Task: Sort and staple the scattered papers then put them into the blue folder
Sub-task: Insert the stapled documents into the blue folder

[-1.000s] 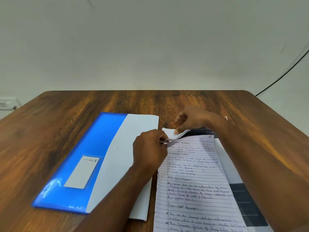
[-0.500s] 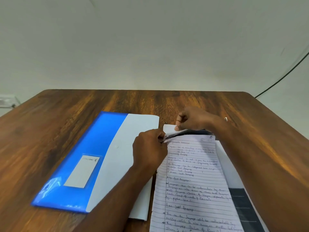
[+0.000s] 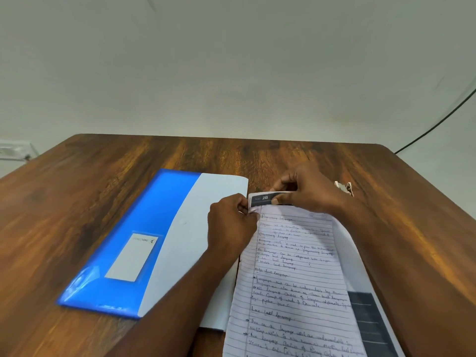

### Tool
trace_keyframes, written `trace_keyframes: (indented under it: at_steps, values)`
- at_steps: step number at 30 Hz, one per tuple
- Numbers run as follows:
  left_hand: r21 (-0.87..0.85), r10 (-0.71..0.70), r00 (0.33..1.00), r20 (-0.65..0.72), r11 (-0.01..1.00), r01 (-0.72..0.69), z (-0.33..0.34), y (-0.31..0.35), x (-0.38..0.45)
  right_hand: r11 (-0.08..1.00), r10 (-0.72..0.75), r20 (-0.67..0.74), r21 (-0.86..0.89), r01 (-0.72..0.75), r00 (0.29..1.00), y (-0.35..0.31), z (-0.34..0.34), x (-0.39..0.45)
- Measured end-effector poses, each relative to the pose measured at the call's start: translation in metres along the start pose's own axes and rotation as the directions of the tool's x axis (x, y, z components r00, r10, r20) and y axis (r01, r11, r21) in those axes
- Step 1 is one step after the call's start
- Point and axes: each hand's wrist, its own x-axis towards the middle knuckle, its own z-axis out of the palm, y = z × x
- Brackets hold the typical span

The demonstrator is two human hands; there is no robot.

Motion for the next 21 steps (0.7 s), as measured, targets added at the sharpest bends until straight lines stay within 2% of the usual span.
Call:
trace_keyframes:
  at_steps: [5,9,12,15,17,19,21]
  values:
    - [-0.110,-0.024,0.999,0.036,0.994,0.027,-0.002,0.005,0.002,1.000,-0.016,-0.079,0.006,0.016,0.997,-0.004,-0.001,-0.004]
    - [-0.248,0.069,0.987,0.146,0.968,-0.031,-0.002,0.002,0.001,0.999,-0.021,-0.130,0.046,0.027,0.991,-0.009,-0.012,-0.008]
    - [-0.355,0.051,0.980,0.190,0.935,0.020,-0.001,0.002,0.000,0.997,-0.031,-0.195,0.063,0.044,0.980,-0.011,-0.016,-0.012]
    - [-0.413,0.015,0.984,0.179,0.909,0.062,0.000,0.005,0.001,0.988,0.011,-0.281,0.153,0.033,0.960,-0.014,-0.017,-0.023]
    - [-0.452,0.004,0.988,0.156,0.889,0.067,-0.002,0.007,0.001,0.977,0.085,-0.391,0.215,0.001,0.917,-0.011,-0.018,-0.032]
    - [-0.509,-0.012,0.992,0.126,0.858,0.075,-0.005,0.009,0.002,0.971,0.180,-0.523,0.229,-0.066,0.833,0.000,-0.019,-0.040]
    - [-0.563,-0.020,0.995,0.102,0.823,0.075,-0.008,0.013,0.003,0.932,0.317,-0.575,0.335,-0.136,0.754,0.013,-0.015,-0.051]
